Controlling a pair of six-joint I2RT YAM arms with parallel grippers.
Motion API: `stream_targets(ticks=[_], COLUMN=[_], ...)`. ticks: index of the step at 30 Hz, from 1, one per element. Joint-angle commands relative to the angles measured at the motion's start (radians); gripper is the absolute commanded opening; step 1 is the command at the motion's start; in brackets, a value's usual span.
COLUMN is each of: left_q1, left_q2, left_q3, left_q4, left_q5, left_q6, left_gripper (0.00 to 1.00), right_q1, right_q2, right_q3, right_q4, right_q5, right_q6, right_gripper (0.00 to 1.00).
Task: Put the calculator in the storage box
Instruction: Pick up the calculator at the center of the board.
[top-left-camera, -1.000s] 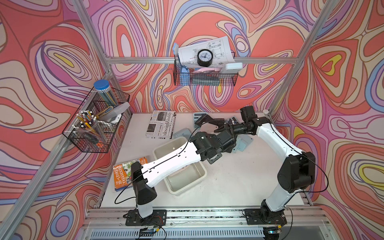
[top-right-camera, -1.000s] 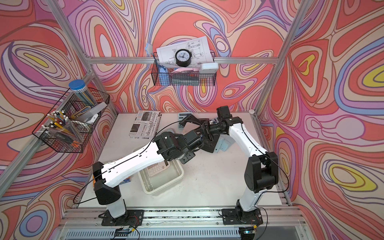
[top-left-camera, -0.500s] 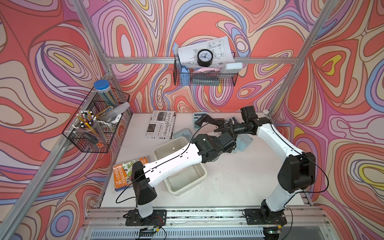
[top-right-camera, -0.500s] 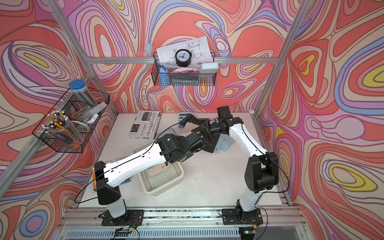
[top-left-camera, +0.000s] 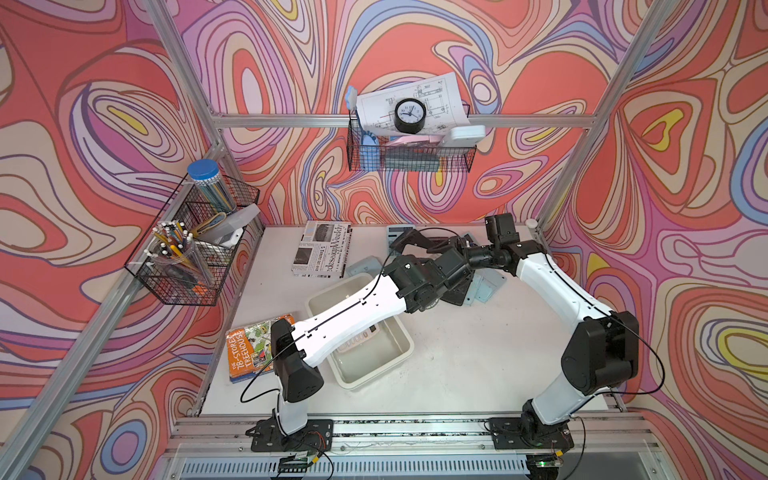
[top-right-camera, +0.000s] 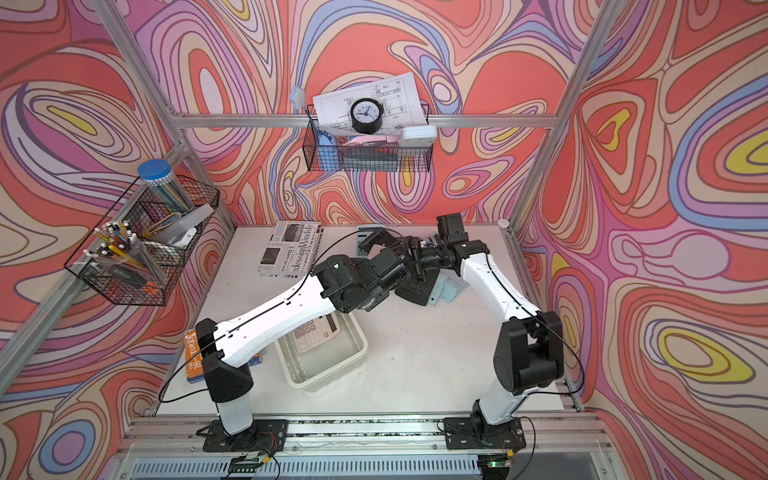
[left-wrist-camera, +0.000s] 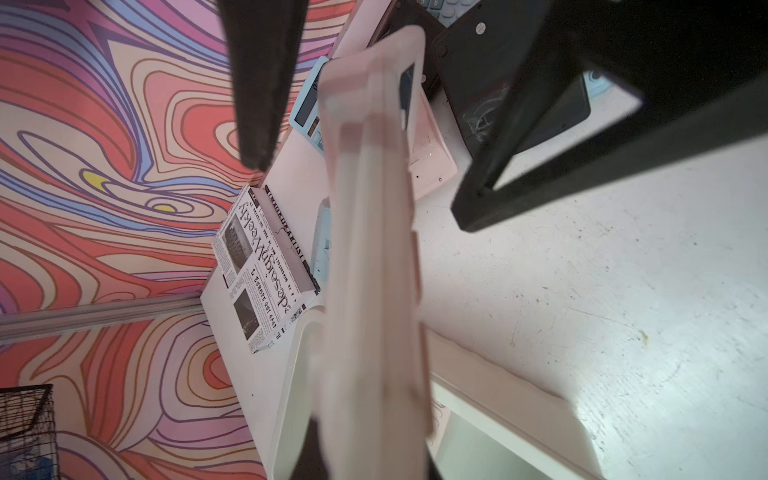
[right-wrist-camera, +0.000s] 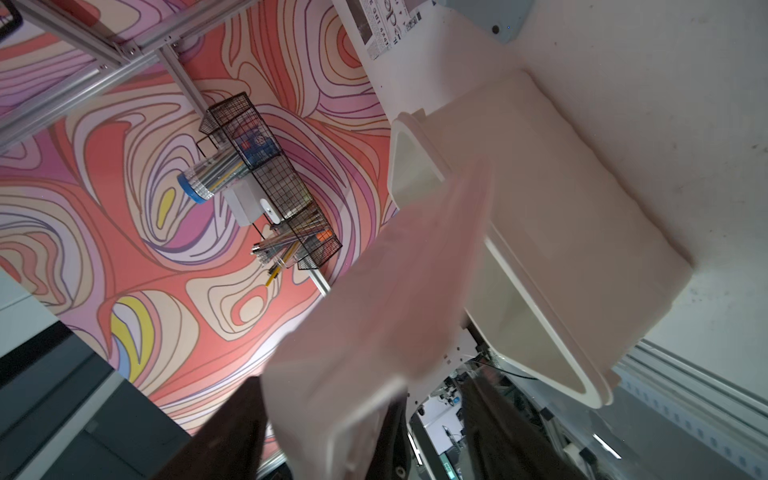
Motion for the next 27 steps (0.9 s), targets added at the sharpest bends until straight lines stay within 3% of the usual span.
stream_targets(ticks=[1,7,12,22,27], left_q1=[0.055,0.132,0.253,0.523,0.654], left_q2=[0.01,0.002,-0.042,-0.26,-0.388], left_q3=[0.093,0.16,0.135,-0.16,-0.369], left_q4=[-0.092,-0.148,-0.153,0.058,0.259], left_q5=[0.06,0.202,0.403,0.884,1.132], left_q6=[-0.105,-0.224,-0.347,-0.563,-0.711], left_gripper=[0.0,0.0,0.0,0.0,0.0], right_q1=[0.001,-0.002,-0.018,-0.023,-0.023], right_q2=[-0.034,-0.046,-0.081,-0.151,-0.112], right_q3=[0.024,0.132,0.168,0.065,0.073], right_q4=[-0.003,-0.122,-0.144,-0.077,-0.054], right_q5=[0.055,0.192,0.308,0.535,0.444], right_q6=[-0.058,-0.27,-0.366,-0.458,-0.496], right_gripper=[0.97,0.98,0.98,0.98,0.98])
